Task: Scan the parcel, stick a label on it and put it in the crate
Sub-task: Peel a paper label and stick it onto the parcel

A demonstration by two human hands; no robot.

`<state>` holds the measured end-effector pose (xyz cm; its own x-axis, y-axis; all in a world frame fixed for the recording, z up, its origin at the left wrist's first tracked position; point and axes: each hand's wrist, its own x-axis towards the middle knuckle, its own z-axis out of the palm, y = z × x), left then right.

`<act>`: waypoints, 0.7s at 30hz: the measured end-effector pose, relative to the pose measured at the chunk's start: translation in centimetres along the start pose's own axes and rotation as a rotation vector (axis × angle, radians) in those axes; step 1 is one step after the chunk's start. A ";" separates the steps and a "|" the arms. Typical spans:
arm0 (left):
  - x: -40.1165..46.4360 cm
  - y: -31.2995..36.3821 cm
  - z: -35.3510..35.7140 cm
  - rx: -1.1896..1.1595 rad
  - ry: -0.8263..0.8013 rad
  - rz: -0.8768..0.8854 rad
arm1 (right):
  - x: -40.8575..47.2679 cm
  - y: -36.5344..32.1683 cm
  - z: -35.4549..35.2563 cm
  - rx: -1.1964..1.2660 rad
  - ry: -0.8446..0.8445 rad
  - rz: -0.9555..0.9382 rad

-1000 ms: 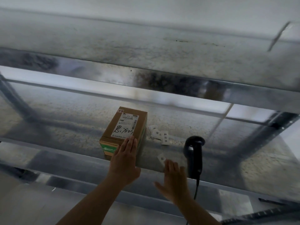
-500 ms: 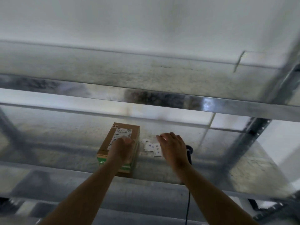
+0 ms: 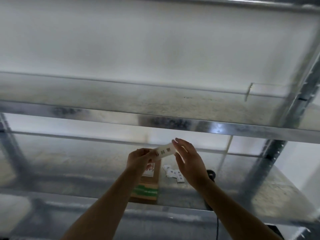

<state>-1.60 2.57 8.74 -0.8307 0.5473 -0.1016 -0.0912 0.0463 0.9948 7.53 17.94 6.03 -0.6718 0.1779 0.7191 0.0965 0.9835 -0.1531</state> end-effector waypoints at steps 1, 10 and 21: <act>-0.1 0.1 -0.6 -0.016 0.019 0.008 | 0.1 -0.9 -0.1 0.132 0.015 0.168; -1.2 -0.8 -5.9 -0.064 0.090 0.031 | 2.2 -7.6 -0.8 0.854 -0.183 0.697; -2.1 0.3 -9.6 -0.046 0.080 0.069 | 3.9 -11.4 0.4 0.713 -0.350 0.669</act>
<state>-5.18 -6.57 9.17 -0.8768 0.4795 -0.0355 -0.0559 -0.0284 0.9980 3.52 7.35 10.25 -0.8277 0.5481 0.1201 0.1476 0.4192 -0.8958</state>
